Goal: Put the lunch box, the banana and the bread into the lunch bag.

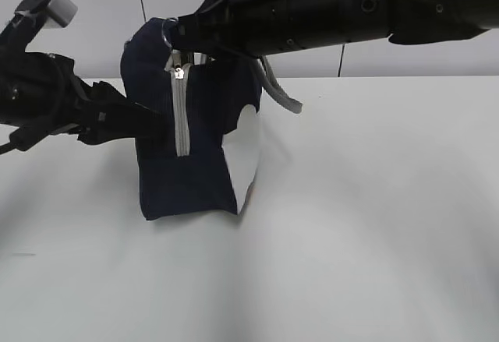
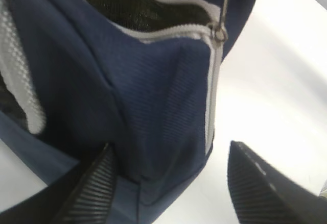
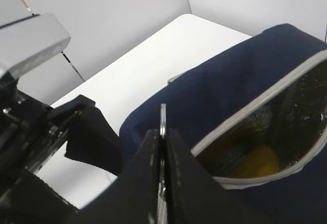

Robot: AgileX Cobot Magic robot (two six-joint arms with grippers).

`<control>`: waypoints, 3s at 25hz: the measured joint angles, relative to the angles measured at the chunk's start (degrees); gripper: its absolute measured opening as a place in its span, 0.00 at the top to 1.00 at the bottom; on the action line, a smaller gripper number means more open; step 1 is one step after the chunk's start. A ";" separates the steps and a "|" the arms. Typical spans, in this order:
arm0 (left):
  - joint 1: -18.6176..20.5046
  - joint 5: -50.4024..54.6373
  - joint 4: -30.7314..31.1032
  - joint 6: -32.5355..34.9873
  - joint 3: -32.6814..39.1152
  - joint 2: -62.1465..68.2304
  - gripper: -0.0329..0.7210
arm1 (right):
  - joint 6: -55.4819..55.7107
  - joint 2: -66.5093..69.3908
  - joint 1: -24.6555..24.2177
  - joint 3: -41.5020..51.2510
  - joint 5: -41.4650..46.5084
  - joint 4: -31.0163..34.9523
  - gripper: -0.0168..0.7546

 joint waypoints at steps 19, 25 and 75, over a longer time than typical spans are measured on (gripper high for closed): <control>0.00 -7.02 -2.46 -0.54 -0.10 3.10 0.58 | 0.24 0.49 0.00 -2.52 -1.18 -0.48 0.97; 0.00 -6.12 -2.91 -0.54 -0.18 4.05 0.84 | 0.24 0.53 0.00 -2.52 -1.21 -0.72 0.97; 0.00 -0.07 12.61 -10.12 -0.43 4.65 0.86 | 7.75 21.29 -8.07 -26.54 4.46 1.70 0.97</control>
